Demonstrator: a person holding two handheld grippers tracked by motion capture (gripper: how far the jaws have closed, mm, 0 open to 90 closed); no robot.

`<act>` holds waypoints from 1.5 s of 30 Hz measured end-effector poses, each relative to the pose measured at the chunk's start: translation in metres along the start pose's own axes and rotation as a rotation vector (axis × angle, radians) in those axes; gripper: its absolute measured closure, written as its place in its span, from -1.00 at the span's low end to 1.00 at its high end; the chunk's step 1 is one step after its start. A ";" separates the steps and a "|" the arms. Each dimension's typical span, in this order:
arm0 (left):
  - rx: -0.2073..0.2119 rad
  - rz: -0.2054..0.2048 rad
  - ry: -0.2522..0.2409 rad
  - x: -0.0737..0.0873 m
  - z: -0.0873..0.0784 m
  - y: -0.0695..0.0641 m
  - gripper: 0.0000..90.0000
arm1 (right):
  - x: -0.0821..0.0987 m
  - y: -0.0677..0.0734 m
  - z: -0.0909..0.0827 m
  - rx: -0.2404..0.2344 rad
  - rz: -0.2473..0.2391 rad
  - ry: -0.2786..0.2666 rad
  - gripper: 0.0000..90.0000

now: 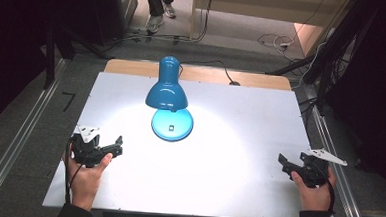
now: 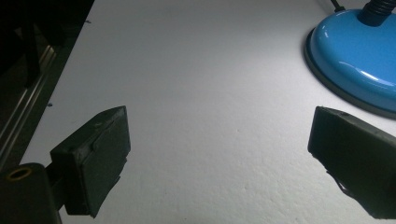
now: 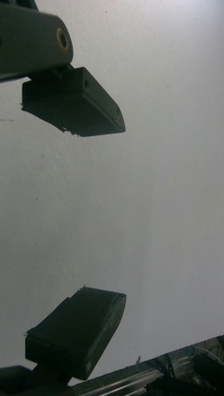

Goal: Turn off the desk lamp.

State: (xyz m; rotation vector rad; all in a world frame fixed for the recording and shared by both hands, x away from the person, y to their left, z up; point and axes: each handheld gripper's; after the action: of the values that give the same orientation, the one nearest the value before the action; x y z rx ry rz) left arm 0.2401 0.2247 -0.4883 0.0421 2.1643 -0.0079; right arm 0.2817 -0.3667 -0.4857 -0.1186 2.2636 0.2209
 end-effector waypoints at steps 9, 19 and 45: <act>0.006 -0.005 -0.027 -0.001 -0.003 -0.002 -0.85 | 0.000 0.001 -0.001 -0.002 -0.003 -0.006 -0.67; 0.027 -0.006 -0.014 -0.002 0.000 -0.005 -0.85 | 0.000 0.001 0.000 -0.006 -0.006 -0.003 -0.67; 0.073 0.043 -0.005 -0.007 0.010 -0.025 -0.85 | 0.000 0.004 0.003 -0.009 -0.005 0.010 -0.67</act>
State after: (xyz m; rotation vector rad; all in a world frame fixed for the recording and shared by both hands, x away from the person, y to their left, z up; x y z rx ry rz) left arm 0.2515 0.1990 -0.4889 0.1298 2.1571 -0.0620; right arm 0.2835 -0.3622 -0.4867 -0.1304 2.2721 0.2289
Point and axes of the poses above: each handheld gripper's, and its own axes: z roughly forward along the jaws, x roughly out of its underside, y roughly to its left, and after that the axes turned 4 degrees about z, right-handed
